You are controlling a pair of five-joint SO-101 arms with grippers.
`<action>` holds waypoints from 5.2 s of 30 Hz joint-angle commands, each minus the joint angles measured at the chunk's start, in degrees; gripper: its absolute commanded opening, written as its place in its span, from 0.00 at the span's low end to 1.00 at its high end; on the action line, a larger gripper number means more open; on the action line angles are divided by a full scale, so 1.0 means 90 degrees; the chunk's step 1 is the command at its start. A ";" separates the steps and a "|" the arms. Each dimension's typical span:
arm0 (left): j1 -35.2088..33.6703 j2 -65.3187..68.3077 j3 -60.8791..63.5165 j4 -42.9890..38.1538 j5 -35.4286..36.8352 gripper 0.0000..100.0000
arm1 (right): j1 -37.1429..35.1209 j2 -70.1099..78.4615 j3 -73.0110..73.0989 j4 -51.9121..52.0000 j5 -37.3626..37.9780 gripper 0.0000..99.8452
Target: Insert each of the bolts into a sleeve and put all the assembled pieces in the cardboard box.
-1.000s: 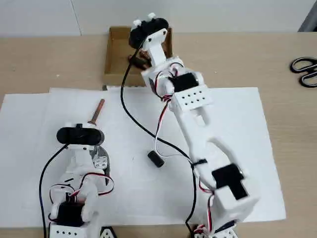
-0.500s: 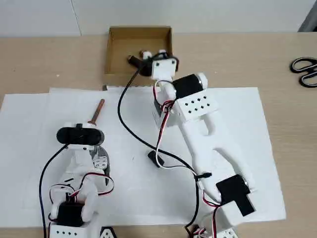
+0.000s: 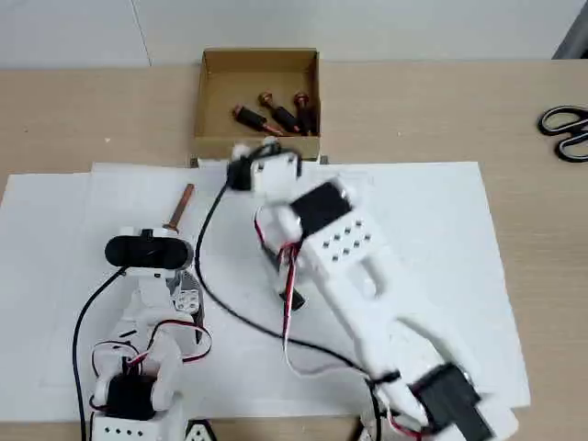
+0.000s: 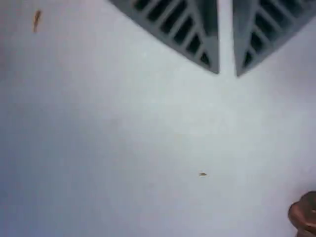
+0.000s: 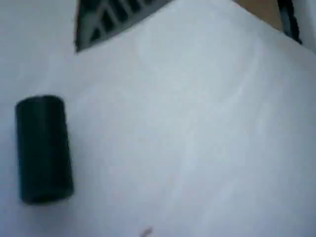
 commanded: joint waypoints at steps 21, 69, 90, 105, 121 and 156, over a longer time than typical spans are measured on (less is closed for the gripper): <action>0.0000 -0.0059 0.0015 -0.0147 0.0039 0.01 | -0.0269 0.0151 0.1504 -0.1353 0.0254 0.25; -0.0869 -0.0068 0.0034 -0.0137 0.0039 0.01 | -0.0327 0.0923 0.1553 -0.2437 0.1074 0.21; -0.0869 -0.0068 0.0034 -0.0147 0.0039 0.01 | -0.0513 0.1245 0.1612 -0.2408 0.1123 0.20; -0.0869 -0.0068 0.0034 -0.0147 0.0039 0.01 | -0.0454 0.1958 0.1231 -0.2632 0.1123 0.17; -0.0830 -0.0068 0.0024 -0.0156 0.0049 0.01 | -0.0181 0.1685 -0.0049 -0.1470 0.1133 0.00; -0.0830 0.7219 -0.7585 0.0860 0.0176 0.01 | 0.2554 -0.3805 0.2882 -0.0552 0.0117 0.00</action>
